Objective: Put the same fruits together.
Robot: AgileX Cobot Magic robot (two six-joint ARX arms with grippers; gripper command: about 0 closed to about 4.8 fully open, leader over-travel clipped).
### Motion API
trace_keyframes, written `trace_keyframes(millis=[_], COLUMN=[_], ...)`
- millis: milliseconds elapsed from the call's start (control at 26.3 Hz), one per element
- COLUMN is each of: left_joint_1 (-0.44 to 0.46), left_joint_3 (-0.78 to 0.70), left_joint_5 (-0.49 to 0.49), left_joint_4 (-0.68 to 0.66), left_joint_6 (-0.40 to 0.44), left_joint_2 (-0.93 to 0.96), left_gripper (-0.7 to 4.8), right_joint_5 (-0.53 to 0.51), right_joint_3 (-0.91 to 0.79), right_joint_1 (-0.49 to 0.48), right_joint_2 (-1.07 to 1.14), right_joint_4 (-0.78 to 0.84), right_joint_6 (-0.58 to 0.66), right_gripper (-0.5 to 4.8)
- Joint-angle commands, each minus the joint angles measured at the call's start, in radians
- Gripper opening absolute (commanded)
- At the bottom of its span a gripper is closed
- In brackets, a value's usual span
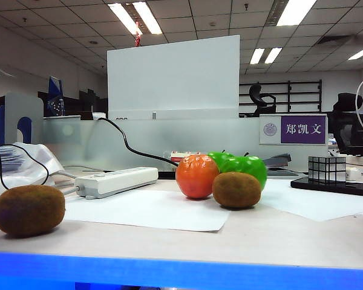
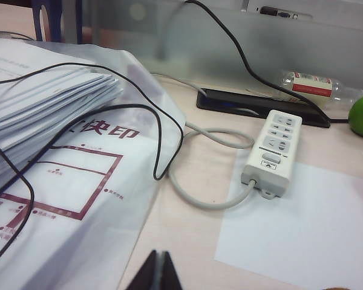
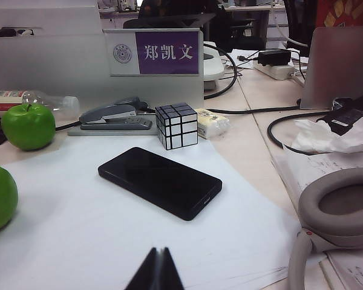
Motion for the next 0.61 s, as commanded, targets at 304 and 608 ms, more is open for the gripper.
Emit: trace_keyframes(millis=[304,608], left_joint_1=[-0.002,-0.002], left_joint_3=[0.001,0.003], left_joint_5=[0.003,0.004], left_joint_4=[0.008,0.042], left_joint_6=[0.0,-0.037], left_joint_2=[-0.002,-0.002], left_gripper=[-0.05,-0.05], right_joint_5=[0.001,-0.034], right_joint_3=[-0.007,-0.007], right_joint_1=[0.001,0.001], right_joint_2=[-0.002,-0.002], right_joint_4=[0.016,0.067], right_joint_6=[0.003,0.142], right_gripper=[0.01,0.01])
